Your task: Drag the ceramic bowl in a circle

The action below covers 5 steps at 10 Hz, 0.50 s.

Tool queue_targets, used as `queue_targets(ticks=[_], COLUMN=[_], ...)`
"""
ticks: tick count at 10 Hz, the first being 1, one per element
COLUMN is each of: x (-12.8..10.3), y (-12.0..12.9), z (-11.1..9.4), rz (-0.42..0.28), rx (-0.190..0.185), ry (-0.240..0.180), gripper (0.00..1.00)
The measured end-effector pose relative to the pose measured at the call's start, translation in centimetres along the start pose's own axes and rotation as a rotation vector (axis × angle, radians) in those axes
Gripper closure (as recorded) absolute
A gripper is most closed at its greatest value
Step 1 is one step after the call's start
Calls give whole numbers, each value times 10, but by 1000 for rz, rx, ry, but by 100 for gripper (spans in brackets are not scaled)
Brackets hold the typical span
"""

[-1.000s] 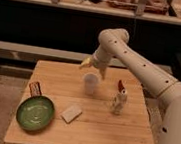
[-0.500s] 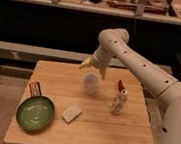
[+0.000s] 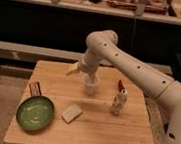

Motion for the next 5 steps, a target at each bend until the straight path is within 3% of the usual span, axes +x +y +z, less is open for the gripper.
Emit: queue_targets(ticks=[1, 3, 5], x=[-25, -52, -65], y=[-34, -71, -85], z=[3, 17, 36], rz=[-107, -248, -361], rx=[25, 92, 144], ry=[3, 15, 56], gripper=[20, 20, 20])
